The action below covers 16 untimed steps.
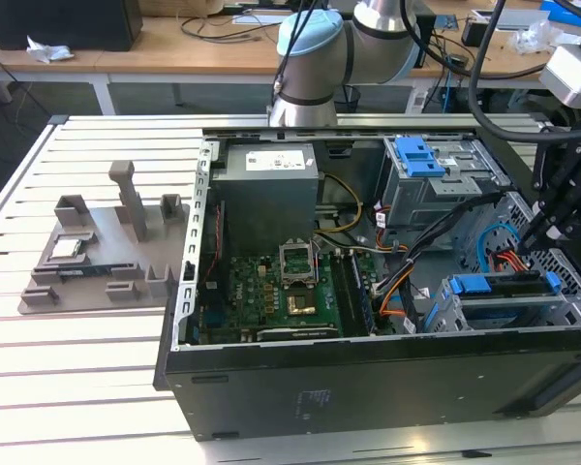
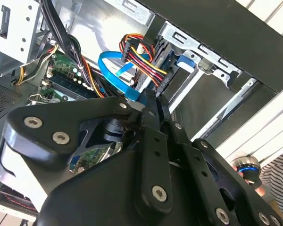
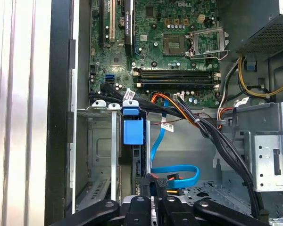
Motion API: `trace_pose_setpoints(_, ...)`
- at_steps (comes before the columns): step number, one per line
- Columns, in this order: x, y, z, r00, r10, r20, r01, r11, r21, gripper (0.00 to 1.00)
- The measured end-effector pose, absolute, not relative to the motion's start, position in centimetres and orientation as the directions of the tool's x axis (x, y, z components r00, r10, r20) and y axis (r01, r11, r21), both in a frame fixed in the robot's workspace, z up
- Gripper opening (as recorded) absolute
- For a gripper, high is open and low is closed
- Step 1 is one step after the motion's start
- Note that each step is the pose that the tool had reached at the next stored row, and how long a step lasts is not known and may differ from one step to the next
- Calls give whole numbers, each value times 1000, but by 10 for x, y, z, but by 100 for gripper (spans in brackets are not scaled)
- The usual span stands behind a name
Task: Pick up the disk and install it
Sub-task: 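Insert the second disk wire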
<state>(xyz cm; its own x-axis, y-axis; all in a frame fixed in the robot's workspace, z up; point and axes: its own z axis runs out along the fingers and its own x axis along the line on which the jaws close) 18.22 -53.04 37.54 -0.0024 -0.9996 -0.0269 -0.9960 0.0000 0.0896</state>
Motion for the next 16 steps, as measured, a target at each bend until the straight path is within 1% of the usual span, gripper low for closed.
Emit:
trace_pose_setpoints(4, 180, -538, 374, -2, -1000, -26, -996, 0, 90, 16)
trace_pose_setpoints(13, 175, -541, 367, -2, -1000, -26, -996, 0, 90, 16)
trace_pose_setpoints(16, 174, -549, 347, -2, -1000, -26, -996, 0, 90, 16)
